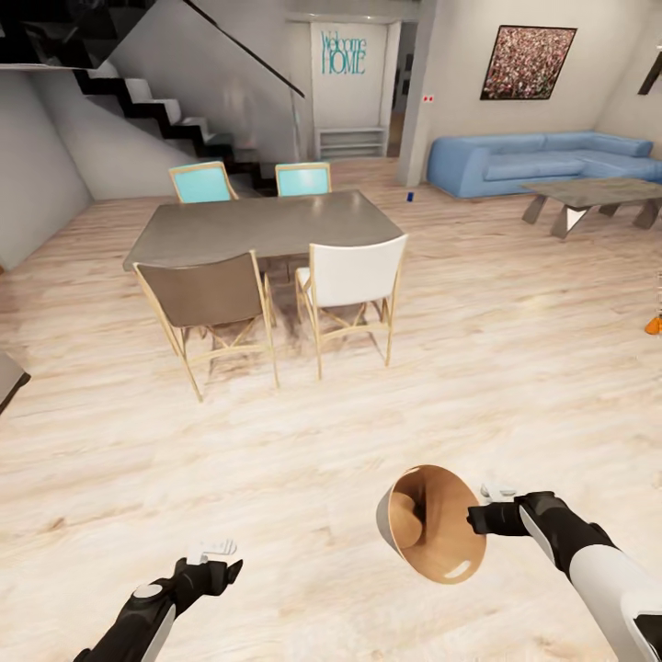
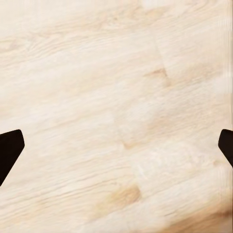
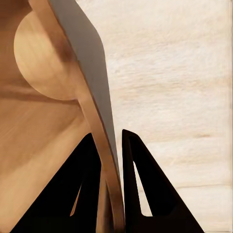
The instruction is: Put the three can of soda from the living room inside the tash can in the kitchen.
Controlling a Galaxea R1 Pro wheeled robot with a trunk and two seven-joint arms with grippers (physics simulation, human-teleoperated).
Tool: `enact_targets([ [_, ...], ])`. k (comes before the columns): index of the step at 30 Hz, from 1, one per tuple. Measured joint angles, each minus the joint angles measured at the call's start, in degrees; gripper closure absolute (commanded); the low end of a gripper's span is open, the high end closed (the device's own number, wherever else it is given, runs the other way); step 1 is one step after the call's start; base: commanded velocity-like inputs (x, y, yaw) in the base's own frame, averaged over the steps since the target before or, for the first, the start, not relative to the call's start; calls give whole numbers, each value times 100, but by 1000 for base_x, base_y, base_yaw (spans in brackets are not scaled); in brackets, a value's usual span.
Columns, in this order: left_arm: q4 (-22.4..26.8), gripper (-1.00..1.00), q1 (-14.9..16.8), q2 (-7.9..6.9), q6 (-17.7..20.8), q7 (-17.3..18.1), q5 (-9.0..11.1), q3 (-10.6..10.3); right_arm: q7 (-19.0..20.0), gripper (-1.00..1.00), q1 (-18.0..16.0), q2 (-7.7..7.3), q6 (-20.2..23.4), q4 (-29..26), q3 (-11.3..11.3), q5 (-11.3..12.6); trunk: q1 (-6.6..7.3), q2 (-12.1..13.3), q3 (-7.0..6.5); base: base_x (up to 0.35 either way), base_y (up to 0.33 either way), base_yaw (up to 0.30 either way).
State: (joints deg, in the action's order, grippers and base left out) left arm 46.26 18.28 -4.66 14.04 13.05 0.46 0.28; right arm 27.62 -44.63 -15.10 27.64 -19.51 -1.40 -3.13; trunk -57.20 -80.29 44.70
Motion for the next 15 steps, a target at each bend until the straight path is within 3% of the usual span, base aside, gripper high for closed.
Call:
enact_targets([
  [6, -2, -100, 3, 0, 33, 24, 1, -1, -1, 100, 0, 1, -2, 2, 0, -4, 132, 241, -145, 0, 0, -205],
  [15, 10, -100, 0, -3, -13, 31, 1, -1, -2, 100, 0, 15, -5, 4, -5, -5, 132, 242, -202, 0, 0, -199],
])
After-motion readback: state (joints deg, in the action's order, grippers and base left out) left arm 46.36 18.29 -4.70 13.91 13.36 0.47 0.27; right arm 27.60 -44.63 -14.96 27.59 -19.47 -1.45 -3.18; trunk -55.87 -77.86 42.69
